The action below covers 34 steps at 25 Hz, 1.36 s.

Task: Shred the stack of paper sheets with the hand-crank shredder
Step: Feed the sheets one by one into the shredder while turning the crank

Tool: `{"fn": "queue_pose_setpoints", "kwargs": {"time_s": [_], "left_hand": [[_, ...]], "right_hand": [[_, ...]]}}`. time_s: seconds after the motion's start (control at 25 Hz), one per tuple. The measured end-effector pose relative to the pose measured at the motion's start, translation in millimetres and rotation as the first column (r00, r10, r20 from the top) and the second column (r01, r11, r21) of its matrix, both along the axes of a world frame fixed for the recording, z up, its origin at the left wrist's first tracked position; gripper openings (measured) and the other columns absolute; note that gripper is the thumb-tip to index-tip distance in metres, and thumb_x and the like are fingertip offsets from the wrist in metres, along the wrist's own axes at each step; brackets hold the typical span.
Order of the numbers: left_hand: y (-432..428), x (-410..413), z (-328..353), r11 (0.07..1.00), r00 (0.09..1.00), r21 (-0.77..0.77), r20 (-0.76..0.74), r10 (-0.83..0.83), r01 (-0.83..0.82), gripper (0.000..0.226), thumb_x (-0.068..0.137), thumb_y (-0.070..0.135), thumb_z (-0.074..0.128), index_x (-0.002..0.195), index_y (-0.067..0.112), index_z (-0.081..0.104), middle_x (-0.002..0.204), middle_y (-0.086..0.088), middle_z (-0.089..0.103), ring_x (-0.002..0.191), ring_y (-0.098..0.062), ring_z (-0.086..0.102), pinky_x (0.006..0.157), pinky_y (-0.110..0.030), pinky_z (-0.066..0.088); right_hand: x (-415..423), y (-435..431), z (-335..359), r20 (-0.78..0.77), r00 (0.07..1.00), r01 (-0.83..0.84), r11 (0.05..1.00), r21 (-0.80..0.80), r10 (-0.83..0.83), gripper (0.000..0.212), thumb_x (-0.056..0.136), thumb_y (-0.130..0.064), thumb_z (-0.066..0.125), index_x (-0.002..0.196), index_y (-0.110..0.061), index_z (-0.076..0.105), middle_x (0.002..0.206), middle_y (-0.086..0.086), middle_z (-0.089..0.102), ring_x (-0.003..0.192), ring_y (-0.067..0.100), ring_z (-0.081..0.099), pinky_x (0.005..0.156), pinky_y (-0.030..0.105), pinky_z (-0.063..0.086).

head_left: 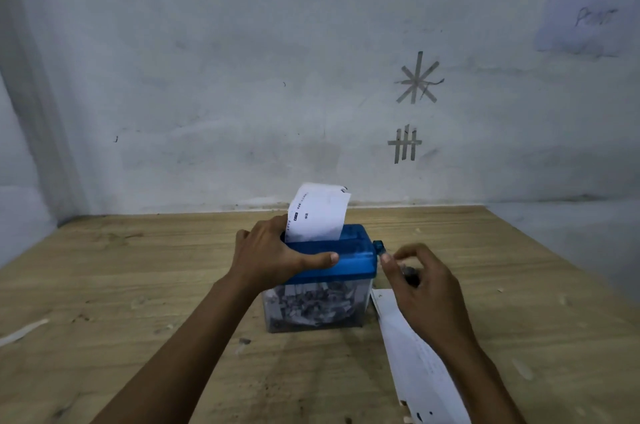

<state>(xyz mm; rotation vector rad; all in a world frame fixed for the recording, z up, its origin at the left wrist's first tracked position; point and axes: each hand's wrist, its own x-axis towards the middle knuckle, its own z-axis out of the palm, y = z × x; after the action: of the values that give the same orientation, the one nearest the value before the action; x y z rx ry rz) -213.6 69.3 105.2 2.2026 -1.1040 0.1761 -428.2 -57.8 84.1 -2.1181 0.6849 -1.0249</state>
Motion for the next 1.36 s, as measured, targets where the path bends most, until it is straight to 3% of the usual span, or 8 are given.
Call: {"fn": "queue_pose_setpoints", "kwargs": {"time_s": [0.08, 0.28, 0.44, 0.64, 0.76, 0.92, 1.08, 1.36], "left_hand": [[1, -1, 2, 0.999, 1.000, 0.023, -0.007, -0.022, 0.022, 0.106, 0.040, 0.104, 0.045, 0.121, 0.036, 0.061, 0.107, 0.015, 0.063, 0.097, -0.016, 0.058, 0.090, -0.037, 0.038], [3, -1, 2, 0.980, 0.974, -0.070, -0.117, -0.195, 0.188, 0.094, 0.045, 0.093, 0.069, 0.119, 0.036, 0.063, 0.114, 0.015, 0.068, 0.095, -0.011, 0.066, 0.086, -0.036, 0.058], [5, -6, 7, 0.950, 0.938, -0.161, -0.180, -0.296, 0.269, 0.070, 0.053, 0.070, 0.084, 0.112, 0.039, 0.061, 0.104, 0.030, 0.062, 0.091, 0.003, 0.065, 0.072, -0.016, 0.056], [5, -7, 6, 0.937, 0.928, -0.188, -0.179, -0.327, 0.294, 0.071, 0.054, 0.063, 0.086, 0.114, 0.031, 0.066, 0.103, 0.024, 0.067, 0.090, -0.001, 0.067, 0.069, -0.013, 0.055], [3, -3, 2, 0.945, 0.937, -0.189, -0.179, -0.299, 0.266, 0.072, 0.054, 0.073, 0.086, 0.112, 0.032, 0.070, 0.103, 0.017, 0.073, 0.088, -0.003, 0.069, 0.071, -0.023, 0.060], [3, -3, 4, 0.967, 0.964, -0.160, -0.150, -0.220, 0.196, 0.076, 0.051, 0.082, 0.078, 0.106, 0.031, 0.073, 0.098, 0.016, 0.073, 0.083, -0.001, 0.068, 0.071, -0.027, 0.060], [1, -7, 3, 0.985, 0.976, -0.089, -0.149, -0.158, 0.146, 0.079, 0.047, 0.088, 0.075, 0.104, 0.033, 0.069, 0.099, 0.016, 0.070, 0.084, -0.002, 0.065, 0.074, -0.028, 0.059], [-3, -2, 4, 0.999, 0.999, 0.037, -0.029, -0.033, 0.034, 0.095, 0.041, 0.103, 0.045, 0.105, 0.035, 0.062, 0.101, 0.014, 0.064, 0.099, -0.013, 0.055, 0.092, -0.037, 0.028]], "right_hand": [[11, -2, 1, 0.111, 0.992, 0.076, 0.990, -0.120, -0.062, 0.008, 0.096, -0.033, 0.063, 0.090, -0.027, 0.064, 0.063, -0.012, 0.062, 0.063, -0.001, 0.063, 0.047, 0.010, 0.044], [42, -30, 27, 0.180, 0.978, 0.158, 0.945, -0.288, -0.108, 0.055, 0.104, -0.041, 0.041, 0.057, -0.016, 0.055, 0.044, -0.005, 0.050, 0.040, 0.011, 0.053, 0.041, 0.023, 0.041], [74, -59, 63, -0.125, 0.989, 0.075, 0.997, -0.036, -0.079, 0.065, 0.107, -0.035, 0.033, 0.063, 0.002, 0.063, 0.056, 0.012, 0.065, 0.048, 0.012, 0.063, 0.062, 0.033, 0.053], [104, -82, 44, -0.230, 0.972, 0.018, 0.969, 0.247, 0.041, 0.055, 0.104, -0.032, 0.035, 0.063, -0.006, 0.060, 0.061, 0.007, 0.062, 0.056, 0.021, 0.055, 0.058, 0.026, 0.037], [102, -86, 2, -0.155, 0.976, -0.024, 0.783, 0.621, 0.152, 0.033, 0.097, -0.041, 0.049, 0.081, -0.013, 0.058, 0.075, 0.011, 0.056, 0.068, 0.024, 0.049, 0.063, 0.030, 0.035], [92, -74, -35, -0.059, 0.992, -0.033, 0.662, 0.749, 0.116, 0.038, 0.096, -0.047, 0.048, 0.078, -0.015, 0.059, 0.063, 0.006, 0.054, 0.051, 0.018, 0.042, 0.054, 0.026, 0.029], [58, -46, -28, -0.080, 0.995, -0.002, 0.844, 0.536, 0.053, 0.040, 0.108, -0.028, 0.038, 0.082, -0.008, 0.060, 0.057, 0.002, 0.052, 0.039, 0.006, 0.040, 0.039, 0.019, 0.029], [-5, -11, 26, -0.256, 0.967, -0.008, 1.000, -0.022, 0.002, 0.050, 0.100, -0.052, 0.046, 0.074, -0.011, 0.059, 0.061, -0.002, 0.062, 0.056, 0.012, 0.058, 0.051, 0.030, 0.042]]}}
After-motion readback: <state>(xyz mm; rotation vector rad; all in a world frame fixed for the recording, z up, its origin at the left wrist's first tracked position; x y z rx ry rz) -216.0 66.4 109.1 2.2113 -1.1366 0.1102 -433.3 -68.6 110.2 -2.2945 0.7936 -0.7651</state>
